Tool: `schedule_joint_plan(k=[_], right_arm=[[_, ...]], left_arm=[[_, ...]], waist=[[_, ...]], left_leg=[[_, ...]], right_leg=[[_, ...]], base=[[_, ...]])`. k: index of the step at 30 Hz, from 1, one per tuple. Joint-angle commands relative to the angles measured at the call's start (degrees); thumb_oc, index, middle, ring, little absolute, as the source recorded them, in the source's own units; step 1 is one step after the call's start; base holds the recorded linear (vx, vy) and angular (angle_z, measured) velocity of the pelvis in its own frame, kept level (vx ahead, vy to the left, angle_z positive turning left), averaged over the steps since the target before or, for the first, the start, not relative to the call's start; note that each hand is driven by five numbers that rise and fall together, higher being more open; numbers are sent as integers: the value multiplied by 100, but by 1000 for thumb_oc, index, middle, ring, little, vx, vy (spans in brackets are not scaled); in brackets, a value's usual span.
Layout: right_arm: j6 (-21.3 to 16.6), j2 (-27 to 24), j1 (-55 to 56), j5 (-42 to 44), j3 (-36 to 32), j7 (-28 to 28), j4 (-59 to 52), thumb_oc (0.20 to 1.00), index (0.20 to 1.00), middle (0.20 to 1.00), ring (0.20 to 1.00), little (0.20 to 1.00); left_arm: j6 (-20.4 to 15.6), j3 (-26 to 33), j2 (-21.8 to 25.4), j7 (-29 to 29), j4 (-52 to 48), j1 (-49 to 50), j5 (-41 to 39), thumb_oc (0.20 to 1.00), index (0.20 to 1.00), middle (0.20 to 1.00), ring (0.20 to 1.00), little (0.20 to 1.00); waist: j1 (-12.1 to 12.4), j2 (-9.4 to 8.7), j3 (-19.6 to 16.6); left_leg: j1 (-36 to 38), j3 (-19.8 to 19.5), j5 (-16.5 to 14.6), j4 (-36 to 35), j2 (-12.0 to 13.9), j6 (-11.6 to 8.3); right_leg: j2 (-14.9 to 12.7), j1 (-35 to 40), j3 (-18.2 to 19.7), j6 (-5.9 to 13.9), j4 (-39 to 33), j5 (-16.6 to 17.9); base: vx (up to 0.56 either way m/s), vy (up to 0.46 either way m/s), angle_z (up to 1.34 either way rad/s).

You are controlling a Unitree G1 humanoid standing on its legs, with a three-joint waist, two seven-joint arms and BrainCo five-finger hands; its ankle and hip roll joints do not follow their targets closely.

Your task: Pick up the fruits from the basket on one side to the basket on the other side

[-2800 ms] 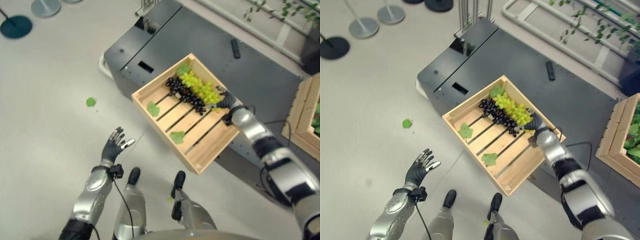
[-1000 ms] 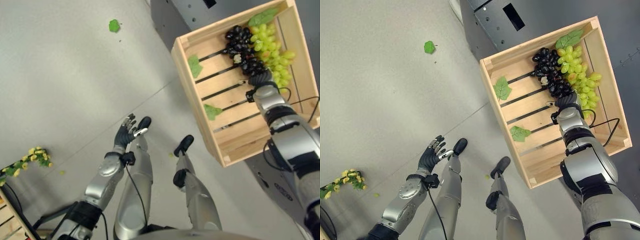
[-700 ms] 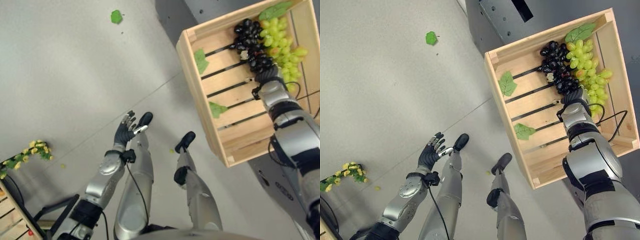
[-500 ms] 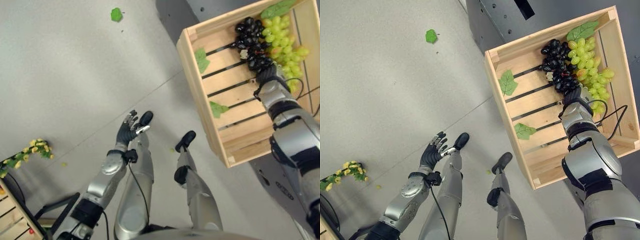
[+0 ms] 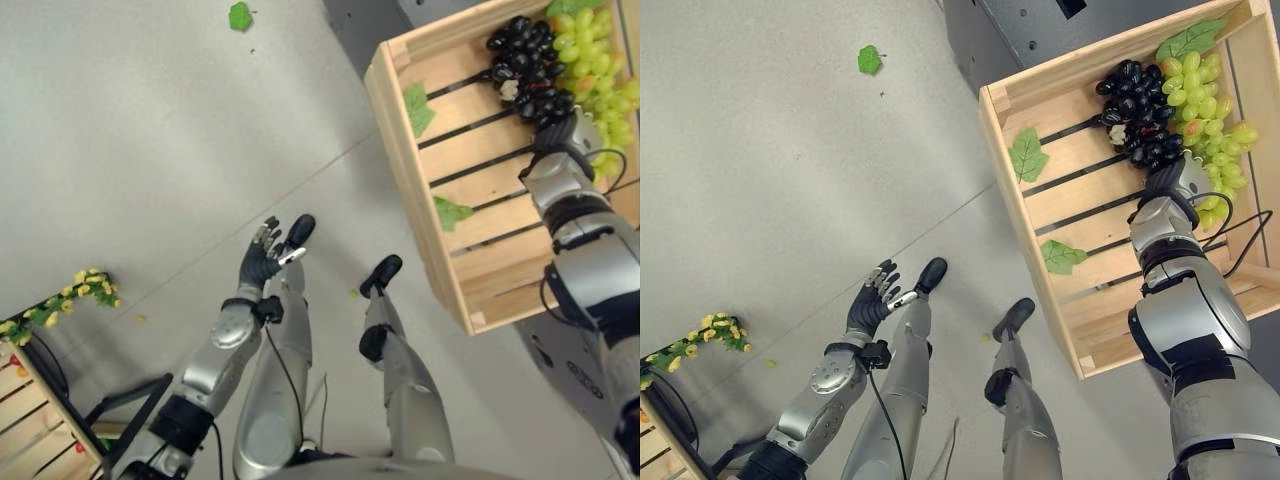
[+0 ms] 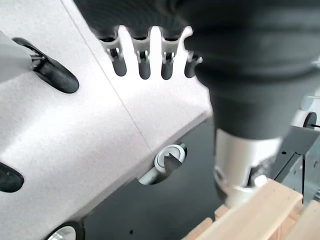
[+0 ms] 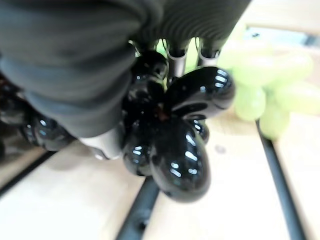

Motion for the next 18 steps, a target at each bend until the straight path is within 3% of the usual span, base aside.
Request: schedule_joint_plan(k=[1, 8, 14, 15, 17, 18], right_arm=[[-547, 601, 162, 607, 140, 524, -400, 200, 200, 200, 200, 200], [-852, 905, 471, 1189, -161, 389, -772, 200, 200, 200, 200, 200], [-1082, 989, 1044, 1191, -28, 358, -1912, 200, 200, 200, 200, 200], [-1124, 871, 1422, 1069, -42, 294, -2723, 200, 200, 200, 200, 200], [-1165, 744, 1782, 942, -170, 254, -3433, 200, 200, 200, 200, 200], [-1149, 757, 1852, 934, -158, 258, -3451, 200, 200, 200, 200, 200]], left_arm=[[-263, -358, -92, 32, -461, -86, -110, 1000, 1000, 1000, 1000, 1000], [-297, -342, -129, 108, -334, -195, -88, 1000, 1000, 1000, 1000, 1000], [-331, 26, -22, 266, -326, -51, -8, 1000, 1000, 1000, 1000, 1000], [-346, 220, 31, 356, -327, 53, -1, 1000, 1000, 1000, 1000, 1000], [-350, 367, 69, 415, -376, 83, -1, 1000, 1000, 1000, 1000, 1000], [-346, 351, 61, 417, -366, 139, -8, 1000, 1000, 1000, 1000, 1000]], waist=[[135, 469, 67], [32, 419, 67], [-187, 108, 67], [-305, -51, 67], [-389, -168, 67], [-403, -169, 67]], left_leg=[[-43, 138, -137, -322, -101, 3], [45, 221, -135, -336, -81, 13], [192, 289, -156, -350, -20, -7], [253, 317, -160, -355, 18, -16], [97, 300, 15, -333, -1, -8], [269, 332, -142, -350, 35, -16]], right_leg=[[-309, 465, 46, 647, 553, -1417], [-305, 533, 107, 647, 487, -1380], [-288, 642, 181, 651, 429, -1358], [-276, 696, 218, 649, 390, -1346], [-309, 563, 145, 647, 355, -1145], [-283, 718, 215, 653, 366, -1314]], base=[[-5, 34, 3], [-5, 16, 0], [0, 0, 0], [-27, -9, -5], [-62, 25, -10], [-94, 53, -13]])
